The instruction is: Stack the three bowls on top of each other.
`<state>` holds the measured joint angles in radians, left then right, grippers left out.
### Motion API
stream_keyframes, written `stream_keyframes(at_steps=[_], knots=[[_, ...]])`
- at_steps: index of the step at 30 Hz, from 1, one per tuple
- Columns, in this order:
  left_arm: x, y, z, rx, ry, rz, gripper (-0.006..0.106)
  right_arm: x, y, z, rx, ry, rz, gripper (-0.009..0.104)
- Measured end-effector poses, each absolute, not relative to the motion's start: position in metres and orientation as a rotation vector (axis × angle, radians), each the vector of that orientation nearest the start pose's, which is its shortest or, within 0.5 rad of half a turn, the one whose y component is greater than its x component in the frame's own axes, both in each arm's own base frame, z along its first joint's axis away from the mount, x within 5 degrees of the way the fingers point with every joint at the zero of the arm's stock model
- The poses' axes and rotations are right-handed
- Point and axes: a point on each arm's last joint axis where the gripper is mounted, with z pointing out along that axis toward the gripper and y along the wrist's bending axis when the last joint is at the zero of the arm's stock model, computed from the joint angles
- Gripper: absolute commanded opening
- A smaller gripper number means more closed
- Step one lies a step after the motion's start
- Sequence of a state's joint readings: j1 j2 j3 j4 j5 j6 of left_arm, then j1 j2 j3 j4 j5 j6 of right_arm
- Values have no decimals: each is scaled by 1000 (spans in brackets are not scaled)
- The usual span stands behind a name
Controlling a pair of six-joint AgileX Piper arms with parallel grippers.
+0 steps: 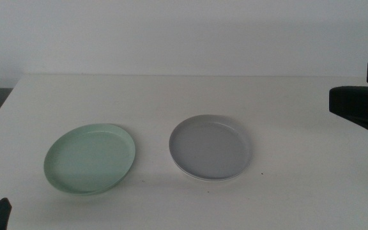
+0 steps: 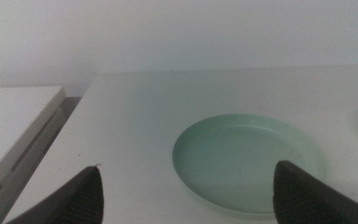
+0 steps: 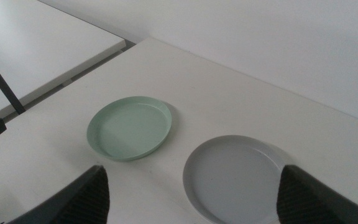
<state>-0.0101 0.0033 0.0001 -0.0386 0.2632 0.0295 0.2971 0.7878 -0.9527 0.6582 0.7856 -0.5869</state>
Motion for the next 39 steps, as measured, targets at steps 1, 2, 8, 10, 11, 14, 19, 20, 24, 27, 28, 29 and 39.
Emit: stream_keyframes(at_steps=[1, 2, 8, 10, 11, 14, 19, 20, 24, 27, 28, 29, 39], knots=[[55, -1, 189, 13, 1750, -17, 94, 123, 79, 401, -661, 1877, 580, 93], [55, -1, 189, 19, 1750, -8, 94, 123, 79, 401, -661, 1877, 580, 93], [55, 1, 188, 83, 1762, 84, 94, 123, 79, 401, -659, 1877, 584, 93], [54, 2, 188, 86, 1804, 92, 94, 123, 79, 401, -658, 1876, 586, 93], [54, 2, 192, 88, 1834, 97, 94, 123, 79, 401, -658, 1876, 586, 93], [57, 3, 222, 86, 1894, 102, 94, 123, 79, 401, -658, 1876, 586, 93], [78, 2, 304, 57, 2054, 61, 94, 123, 79, 401, -658, 1876, 586, 93], [84, 1, 317, 49, 2109, 45, 94, 123, 79, 401, -658, 1876, 586, 93], [107, -3, 343, 38, 2334, -21, 94, 123, 79, 401, -658, 1876, 586, 93], [125, -6, 349, 30, 2403, -75, 94, 123, 79, 401, -658, 1876, 587, 93], [132, -7, 350, 26, 2392, -85, 94, 123, 79, 401, -658, 1876, 587, 93], [139, -8, 351, 11, 2377, -100, 94, 123, 79, 401, -659, 1877, 588, 93], [220, -8, 314, -58, 2588, -117, 94, 123, 79, 401, -659, 1877, 588, 93]])
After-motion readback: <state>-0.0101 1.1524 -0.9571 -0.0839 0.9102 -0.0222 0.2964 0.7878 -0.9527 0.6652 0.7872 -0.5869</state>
